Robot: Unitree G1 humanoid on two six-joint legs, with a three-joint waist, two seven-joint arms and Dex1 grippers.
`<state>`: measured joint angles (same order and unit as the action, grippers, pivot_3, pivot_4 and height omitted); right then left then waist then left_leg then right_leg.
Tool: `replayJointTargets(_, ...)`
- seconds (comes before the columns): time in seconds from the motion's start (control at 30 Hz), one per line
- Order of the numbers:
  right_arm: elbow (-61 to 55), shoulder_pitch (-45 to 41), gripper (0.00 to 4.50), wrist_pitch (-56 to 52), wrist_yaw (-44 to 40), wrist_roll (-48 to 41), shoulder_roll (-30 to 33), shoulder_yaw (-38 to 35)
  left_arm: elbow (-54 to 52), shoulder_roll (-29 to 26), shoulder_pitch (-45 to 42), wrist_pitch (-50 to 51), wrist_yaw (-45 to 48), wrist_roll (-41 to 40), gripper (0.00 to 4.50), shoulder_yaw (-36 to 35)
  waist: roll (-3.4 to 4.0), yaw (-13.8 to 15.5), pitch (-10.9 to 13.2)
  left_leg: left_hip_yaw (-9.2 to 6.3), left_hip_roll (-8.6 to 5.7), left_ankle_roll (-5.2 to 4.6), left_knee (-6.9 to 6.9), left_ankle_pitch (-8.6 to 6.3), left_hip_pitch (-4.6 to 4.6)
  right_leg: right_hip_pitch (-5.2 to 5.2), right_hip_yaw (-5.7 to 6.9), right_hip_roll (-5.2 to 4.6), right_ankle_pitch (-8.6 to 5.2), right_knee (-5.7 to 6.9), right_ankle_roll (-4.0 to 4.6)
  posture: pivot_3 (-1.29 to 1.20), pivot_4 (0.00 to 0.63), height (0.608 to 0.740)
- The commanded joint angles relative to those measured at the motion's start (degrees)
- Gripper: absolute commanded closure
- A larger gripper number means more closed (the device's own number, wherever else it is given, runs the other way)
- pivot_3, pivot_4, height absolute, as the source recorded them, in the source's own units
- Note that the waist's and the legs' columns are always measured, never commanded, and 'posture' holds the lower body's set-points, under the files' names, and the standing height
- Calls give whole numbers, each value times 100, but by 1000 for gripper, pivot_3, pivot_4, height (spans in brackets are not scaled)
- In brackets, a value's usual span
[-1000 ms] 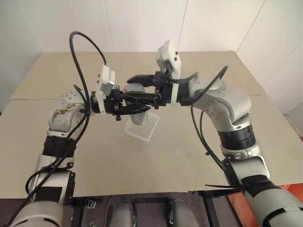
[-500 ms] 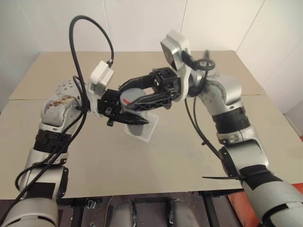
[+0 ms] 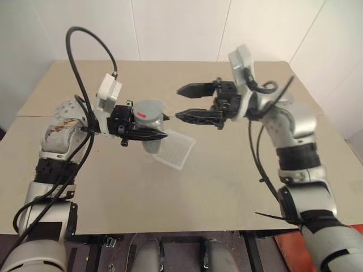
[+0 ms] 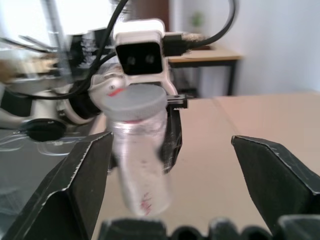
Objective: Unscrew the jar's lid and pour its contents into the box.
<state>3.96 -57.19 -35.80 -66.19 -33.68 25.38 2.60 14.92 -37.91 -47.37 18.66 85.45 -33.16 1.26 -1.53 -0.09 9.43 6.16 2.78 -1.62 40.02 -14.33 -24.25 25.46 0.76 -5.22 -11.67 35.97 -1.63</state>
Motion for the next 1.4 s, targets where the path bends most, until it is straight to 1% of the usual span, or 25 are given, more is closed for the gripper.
replayJointTargets(0.03,-1011,-84,33,-392,831,-66,-230,28,132,160,-120,-112,-201,120,2475,-113,0,-62,0,-1,1,1,-2,1,0,2,-1,3,0,3,0,0,150,740)
replayJointTargets(0.1,-1245,-127,33,-675,1330,-41,-494,157,274,270,-180,-178,-225,258,2475,-59,0,-101,0,-2,3,-8,-4,-4,6,1,-2,6,0,10,0,0,150,740)
replayJointTargets(0.2,-1372,-115,33,-639,1791,360,-739,537,408,386,-259,-254,-141,359,2475,-30,0,-95,0,-3,3,-14,-4,-7,8,1,-2,7,1,17,1,0,150,740)
replayJointTargets(0.27,-1186,-174,33,-588,2045,610,-866,714,452,436,-321,-241,-103,374,2475,-53,0,-81,0,-3,2,-20,-3,-11,8,-1,-1,6,1,16,1,0,150,740)
replayJointTargets(0.4,-604,-346,33,-382,2170,847,-1095,784,355,443,-336,-196,-2,350,2475,-75,0,-54,0,-3,0,-35,4,-20,2,-2,0,3,1,12,1,0,150,740)
replayJointTargets(0.57,-171,-449,33,-320,1981,860,-1057,614,164,319,-235,-114,49,302,2475,-146,0,-66,0,-3,0,-38,4,-22,2,-2,0,3,1,9,1,0,150,740)
replayJointTargets(0.73,-120,-238,33,-196,1365,573,-482,206,-42,-19,-21,-24,187,184,2475,-322,0,-66,0,-3,0,-40,3,-23,1,-3,0,3,1,6,0,0,150,740)
replayJointTargets(0.87,-225,-45,33,-107,965,379,-57,46,-179,-250,112,57,289,102,2475,-436,0,-37,0,-5,1,-44,3,-25,2,-7,3,2,0,5,0,0,150,740)
replayJointTargets(1.0,-463,53,33,-74,638,265,62,33,-232,-281,142,76,235,90,2475,-477,0,-65,0,-3,2,-46,3,-27,4,-7,1,3,0,4,0,0,150,740)
replayJointTargets(1.1,-817,53,33,-157,577,141,-85,157,-182,-147,67,68,113,132,2475,-434,0,-105,0,-2,3,-45,0,-26,7,-4,-4,5,0,9,0,0,150,740)
replayJointTargets(1.2,-1049,-92,33,-262,849,159,-452,348,-115,41,-16,19,54,181,2475,-354,0,-105,0,-3,4,-44,0,-25,7,-4,-3,6,0,9,0,0,150,740)
replayJointTargets(1.27,-905,-253,33,-224,1156,362,-749,480,-108,158,-50,20,14,199,2475,-314,0,-95,0,-2,4,-43,2,-25,7,-4,-3,6,0,11,0,0,150,740)
replayJointTargets(1.4,-522,-515,33,-131,1556,731,-1084,682,-76,242,-90,21,39,215,2475,-282,0,-70,0,-2,2,-41,4,-23,6,-5,-1,4,0,12,0,0,150,740)
